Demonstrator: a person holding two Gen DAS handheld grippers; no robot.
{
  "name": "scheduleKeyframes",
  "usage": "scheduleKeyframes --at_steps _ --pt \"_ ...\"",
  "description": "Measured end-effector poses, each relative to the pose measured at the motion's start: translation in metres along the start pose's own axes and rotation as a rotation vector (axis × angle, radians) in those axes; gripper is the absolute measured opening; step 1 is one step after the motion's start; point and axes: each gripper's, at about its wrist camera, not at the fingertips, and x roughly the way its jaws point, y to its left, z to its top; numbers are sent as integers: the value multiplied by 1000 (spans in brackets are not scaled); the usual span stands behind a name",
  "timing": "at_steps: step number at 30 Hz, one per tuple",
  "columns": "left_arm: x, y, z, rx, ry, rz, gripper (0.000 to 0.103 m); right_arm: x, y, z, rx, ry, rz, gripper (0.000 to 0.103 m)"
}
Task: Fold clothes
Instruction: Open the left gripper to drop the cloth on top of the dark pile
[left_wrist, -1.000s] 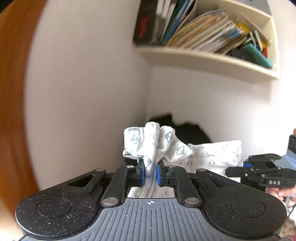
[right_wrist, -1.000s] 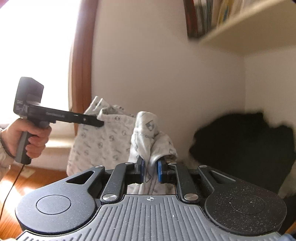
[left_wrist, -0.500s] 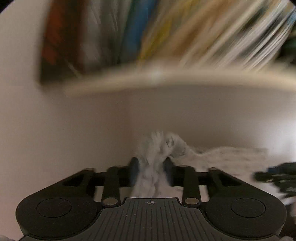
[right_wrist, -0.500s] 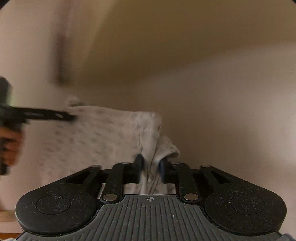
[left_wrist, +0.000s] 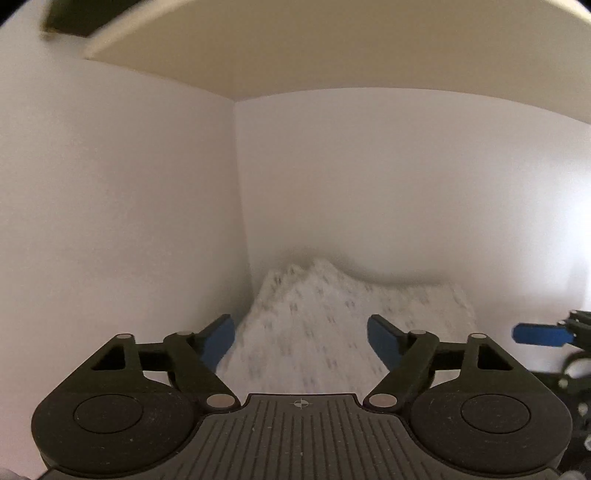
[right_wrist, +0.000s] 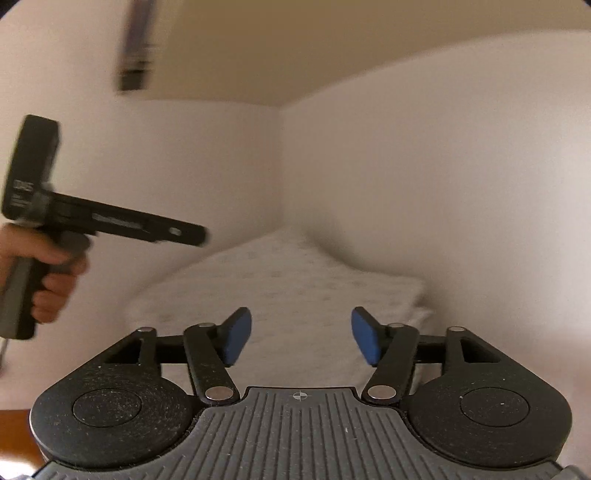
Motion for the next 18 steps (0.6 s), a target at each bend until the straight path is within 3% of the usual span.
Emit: scheduleKeyframes --at_steps 3,10,18 --pt "-40 -8 -18 5 3 11 103 -20 30 -6 -19 9 65 77" --pt "-139 -20 -50 -10 -26 46 103 -56 110 -34 -3 72 134 94" --pt "-223 -18 -94 -26 48 82 103 -84 180 -95 -1 190 185 101"
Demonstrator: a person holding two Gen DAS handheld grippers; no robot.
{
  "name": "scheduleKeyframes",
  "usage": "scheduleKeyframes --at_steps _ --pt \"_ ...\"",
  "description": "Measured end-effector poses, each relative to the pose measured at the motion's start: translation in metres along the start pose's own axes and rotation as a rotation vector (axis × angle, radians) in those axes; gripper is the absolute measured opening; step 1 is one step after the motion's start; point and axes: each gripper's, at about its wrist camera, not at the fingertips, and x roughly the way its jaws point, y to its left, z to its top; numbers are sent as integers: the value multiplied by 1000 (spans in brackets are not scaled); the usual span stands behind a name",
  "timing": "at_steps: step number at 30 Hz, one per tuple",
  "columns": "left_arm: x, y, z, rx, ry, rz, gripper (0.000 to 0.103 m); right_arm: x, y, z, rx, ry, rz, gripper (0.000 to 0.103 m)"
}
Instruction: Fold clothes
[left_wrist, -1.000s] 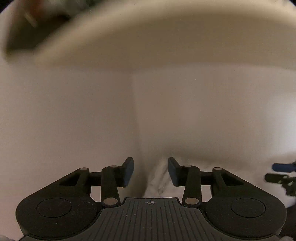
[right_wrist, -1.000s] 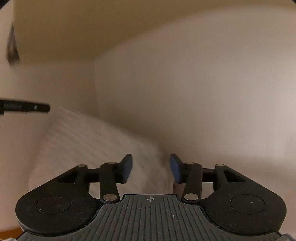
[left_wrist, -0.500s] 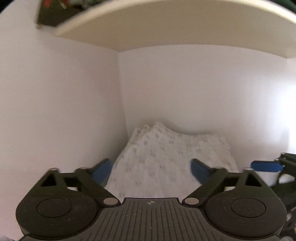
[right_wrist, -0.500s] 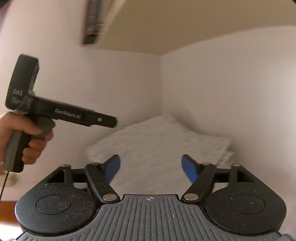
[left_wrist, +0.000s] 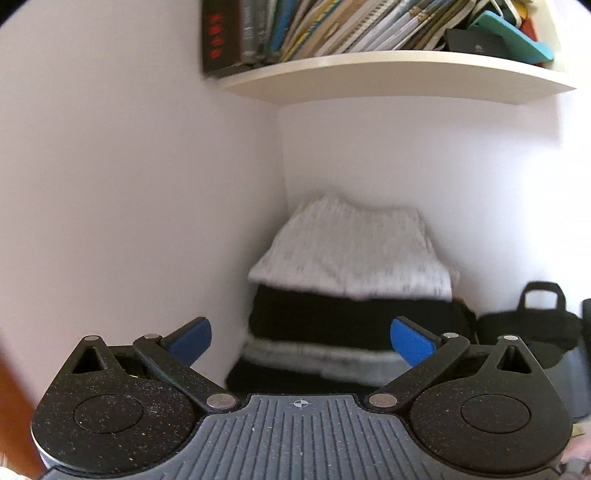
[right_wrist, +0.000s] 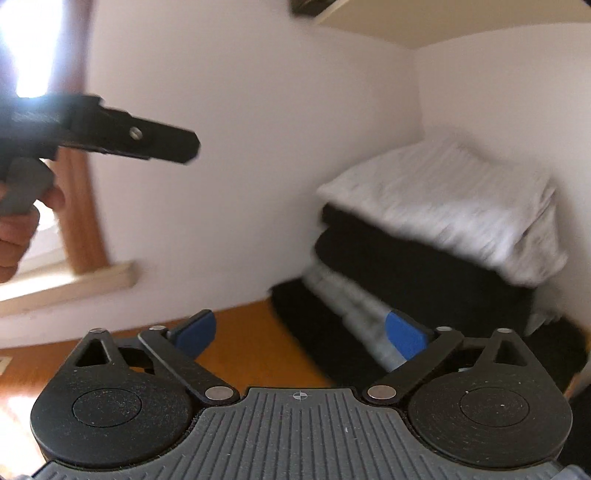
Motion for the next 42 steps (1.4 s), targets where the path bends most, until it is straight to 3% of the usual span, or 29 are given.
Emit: scheduleKeyframes --at_steps 9,13,23,31,42 --pt "-65 37 -79 -67 52 20 103 24 88 -56 1 144 -1 103" --pt "-66 59 -120 -109 92 33 103 41 112 -76 6 215 -43 103" --pt "-38 99 -216 -153 219 49 103 54 135 -94 29 273 -212 103" --pt "-30 106 -228 -119 301 32 103 44 149 -105 108 271 -393 103" --pt "-45 102 -237 -54 303 -51 103 2 186 -129 311 244 -690 103"
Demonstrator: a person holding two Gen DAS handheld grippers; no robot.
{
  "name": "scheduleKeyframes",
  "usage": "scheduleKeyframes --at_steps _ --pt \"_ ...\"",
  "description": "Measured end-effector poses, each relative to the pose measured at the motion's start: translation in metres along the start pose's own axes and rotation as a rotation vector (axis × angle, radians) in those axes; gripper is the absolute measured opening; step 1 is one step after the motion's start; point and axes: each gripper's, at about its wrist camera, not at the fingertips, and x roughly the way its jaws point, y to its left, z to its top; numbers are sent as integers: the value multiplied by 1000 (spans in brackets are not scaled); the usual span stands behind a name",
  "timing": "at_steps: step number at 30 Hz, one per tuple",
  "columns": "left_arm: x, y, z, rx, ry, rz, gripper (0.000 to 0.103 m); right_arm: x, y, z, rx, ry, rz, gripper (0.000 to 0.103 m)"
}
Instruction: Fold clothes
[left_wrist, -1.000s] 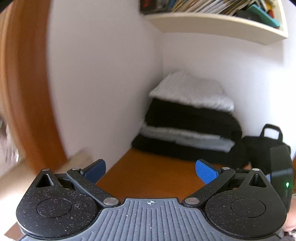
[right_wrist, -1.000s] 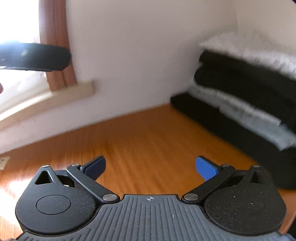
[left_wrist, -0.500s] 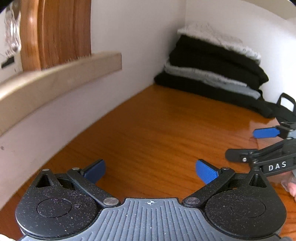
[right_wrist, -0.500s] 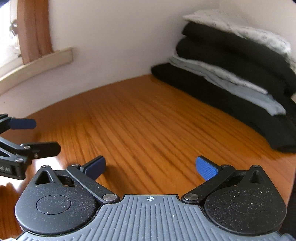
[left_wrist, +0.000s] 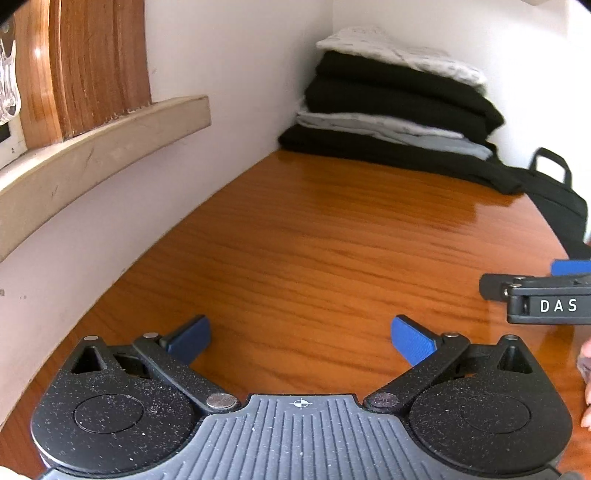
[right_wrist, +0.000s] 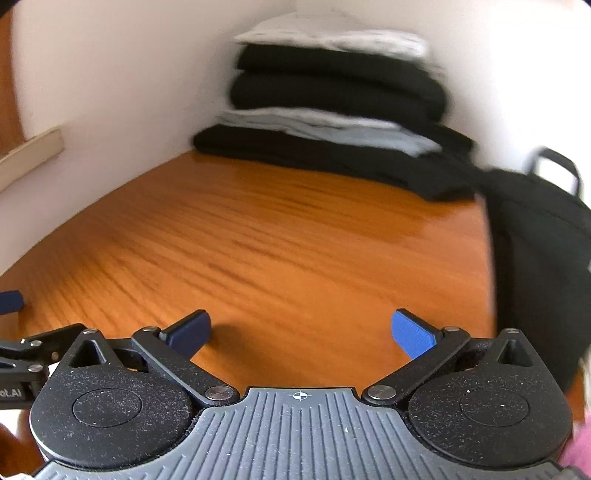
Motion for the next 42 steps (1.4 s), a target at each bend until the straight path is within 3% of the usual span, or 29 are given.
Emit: scheduleKeyframes --at_steps 3,10,42 --pt "-5 -1 -3 20 0 -26 103 -16 1 -13 42 3 -51 103" --pt "-7 -2 -4 28 1 -34 103 -32 5 -29 57 -11 -77 103" --pt "-6 2 -3 34 1 -39 103 -36 8 -32 60 -10 -85 103"
